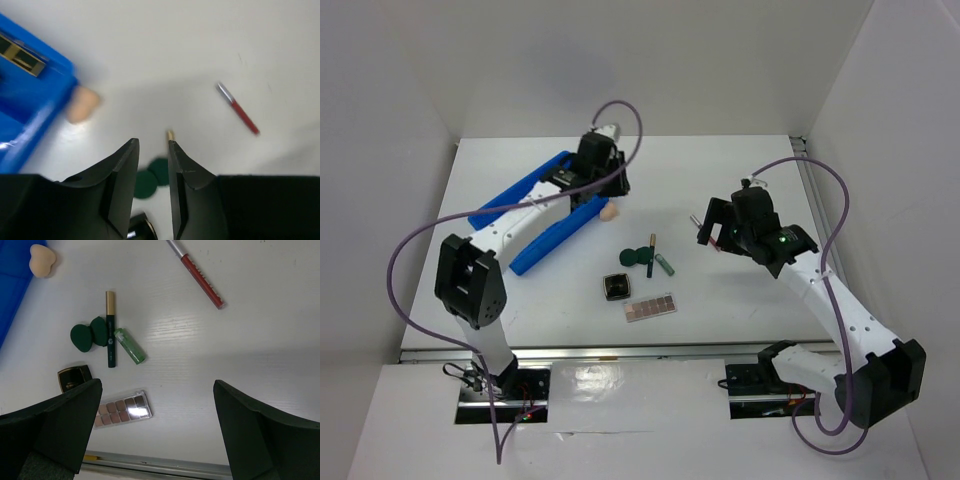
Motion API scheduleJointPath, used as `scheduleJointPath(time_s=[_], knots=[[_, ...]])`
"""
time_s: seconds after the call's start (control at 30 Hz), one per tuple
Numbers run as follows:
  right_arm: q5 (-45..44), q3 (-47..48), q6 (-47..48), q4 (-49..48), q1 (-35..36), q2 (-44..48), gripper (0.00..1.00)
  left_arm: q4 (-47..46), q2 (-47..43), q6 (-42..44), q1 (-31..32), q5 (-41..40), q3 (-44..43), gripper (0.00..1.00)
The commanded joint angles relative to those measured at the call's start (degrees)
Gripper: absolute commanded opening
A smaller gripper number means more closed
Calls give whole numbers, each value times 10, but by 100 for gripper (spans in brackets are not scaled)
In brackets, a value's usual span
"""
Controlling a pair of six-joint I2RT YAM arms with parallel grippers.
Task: Organize the makeup
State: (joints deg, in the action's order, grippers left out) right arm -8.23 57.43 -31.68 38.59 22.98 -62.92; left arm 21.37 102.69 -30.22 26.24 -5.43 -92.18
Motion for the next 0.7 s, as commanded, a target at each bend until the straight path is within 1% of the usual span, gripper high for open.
scheduleJointPath(time_s=[0.0,0.1,0.17,0.27,0.3,0.37,0.47,0.67], knots=[[-14,15,1,-2,-2,8,100,32,-7,38,55,-25,47,43],[-9,9,1,-2,-2,8,100,46,-2,44,100,-33,74,43],[1,9,1,-8,-2,8,100,46,7,53,123,-20,82,43],[7,2,-4,-22,-2,8,100,19,35,11,135,16,93,59],[7,-3,-4,-22,-2,8,100,6,43,-1,135,16,93,61],[13,2,-9,-22,-2,8,100,4,78,-31,135,6,78,60],[18,2,-9,-17,-2,8,100,19,129,-50,135,-5,35,55],[7,2,-9,-11,-2,19,100,35,186,-56,146,-32,-14,52]])
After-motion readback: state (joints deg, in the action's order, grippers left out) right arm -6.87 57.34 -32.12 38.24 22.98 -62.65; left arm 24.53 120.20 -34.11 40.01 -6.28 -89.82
